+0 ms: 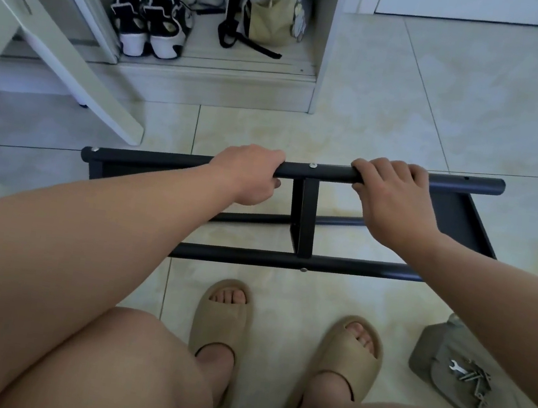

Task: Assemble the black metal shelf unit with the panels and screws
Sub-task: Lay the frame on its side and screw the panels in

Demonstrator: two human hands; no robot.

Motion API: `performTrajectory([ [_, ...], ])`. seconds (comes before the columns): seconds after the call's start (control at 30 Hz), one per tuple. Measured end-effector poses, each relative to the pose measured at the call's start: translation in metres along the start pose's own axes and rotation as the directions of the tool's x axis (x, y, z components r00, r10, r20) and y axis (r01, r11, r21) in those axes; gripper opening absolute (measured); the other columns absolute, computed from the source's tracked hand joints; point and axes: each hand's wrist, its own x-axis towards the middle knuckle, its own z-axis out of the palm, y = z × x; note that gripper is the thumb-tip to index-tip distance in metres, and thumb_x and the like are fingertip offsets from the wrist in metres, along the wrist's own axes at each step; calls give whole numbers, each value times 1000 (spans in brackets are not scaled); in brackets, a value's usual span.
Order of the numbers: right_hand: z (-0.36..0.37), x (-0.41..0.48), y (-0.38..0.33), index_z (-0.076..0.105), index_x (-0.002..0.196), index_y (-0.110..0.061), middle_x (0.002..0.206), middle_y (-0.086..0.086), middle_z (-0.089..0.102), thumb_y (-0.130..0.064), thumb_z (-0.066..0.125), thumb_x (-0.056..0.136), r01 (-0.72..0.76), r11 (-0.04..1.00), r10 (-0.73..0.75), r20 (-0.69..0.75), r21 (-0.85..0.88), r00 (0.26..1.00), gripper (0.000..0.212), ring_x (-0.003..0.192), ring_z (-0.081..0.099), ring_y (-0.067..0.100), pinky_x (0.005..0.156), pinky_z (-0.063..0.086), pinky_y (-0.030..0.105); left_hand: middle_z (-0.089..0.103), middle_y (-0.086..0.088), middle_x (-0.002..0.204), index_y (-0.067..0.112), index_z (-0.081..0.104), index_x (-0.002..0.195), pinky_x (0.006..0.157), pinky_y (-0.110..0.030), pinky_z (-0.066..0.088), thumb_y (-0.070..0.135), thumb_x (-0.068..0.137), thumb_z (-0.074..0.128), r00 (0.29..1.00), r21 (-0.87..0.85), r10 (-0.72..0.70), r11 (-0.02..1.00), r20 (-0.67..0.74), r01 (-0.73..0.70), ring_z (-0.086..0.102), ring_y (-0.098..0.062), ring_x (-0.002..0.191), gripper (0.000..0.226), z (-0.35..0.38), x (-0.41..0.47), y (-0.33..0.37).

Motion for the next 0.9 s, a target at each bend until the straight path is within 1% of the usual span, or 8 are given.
performTrajectory([
  [0.13, 10, -1, 4, 50, 136, -14, 121, 7, 59, -26, 41, 108, -37, 999, 36, 67, 22, 997, 32, 108, 53, 34, 102, 30, 45, 43, 7, 79, 25, 43, 94, 69, -35, 35, 35, 100, 48, 999, 3, 26, 1000, 35, -26, 50, -26, 84, 12, 3, 10, 1],
  [0.27, 18, 10, 6, 49, 141, -14, 131, 8, 58, -22, 43, 107, -105, 992, 103, 36, 68, 994, 36, 123, 49, 34, 113, 24, 50, 56, -3, 100, 23, 45, 98, 79, -39, 36, 35, 101, 48, 996, 57, 35, 998, -76, -30, 48, -28, 91, 13, 2, 22, -1],
  [0.4, 21, 25, -1, 32, 155, -15, 160, 11, 32, -30, 46, 106, -188, 977, 182, 61, 104, 981, 53, 152, 19, 33, 122, 5, 57, 54, -9, 122, 20, 49, 115, 94, -45, 34, 40, 103, 42, 974, 116, -89, 987, -208, 115, 45, -33, 112, 24, 10, 42, -4],
  [0.53, 21, 25, -8, 26, 159, -19, 169, 8, 11, -43, 42, 105, -184, 963, 160, 132, 197, 978, 61, 156, 3, 30, 124, 2, 54, 47, -15, 135, 17, 43, 128, 105, -48, 28, 36, 103, 40, 950, 135, -226, 956, -217, 259, 41, -36, 121, 32, 10, 65, -2],
  [0.6, 18, 17, -9, 37, 153, -21, 166, 5, 24, -48, 38, 104, -140, 961, 99, 178, 239, 979, 56, 154, 16, 26, 123, 9, 46, 44, -16, 140, 16, 40, 135, 111, -49, 23, 36, 103, 40, 950, 127, -238, 956, -200, 266, 39, -36, 125, 37, 9, 74, -5],
  [0.7, 13, 6, -11, 57, 135, -23, 140, -3, 57, -56, 33, 99, -88, 972, 36, 234, 218, 972, 55, 134, 45, 22, 113, 21, 37, 37, -15, 149, 18, 30, 147, 117, -50, 17, 41, 103, 40, 961, 99, -222, 966, -167, 240, 31, -36, 136, 50, 9, 74, -12],
  [0.83, 9, 4, -7, 59, 130, -22, 124, -3, 63, -54, 49, 98, -51, 991, 19, 248, 124, 969, 46, 119, 55, 25, 110, 27, 40, 19, -14, 162, 20, 19, 156, 122, -51, 10, 48, 102, 41, 972, 48, -161, 984, -173, 172, 14, -35, 148, 64, 4, 54, -14],
  [0.9, 9, 4, -3, 57, 131, -20, 121, 1, 64, -43, 54, 100, -49, 994, 27, 210, 99, 977, 39, 114, 57, 29, 108, 30, 42, 27, -11, 160, 21, 32, 152, 121, -50, 18, 53, 100, 38, 982, -13, -75, 997, -172, 74, 22, -32, 146, 61, -1, 38, -15],
])
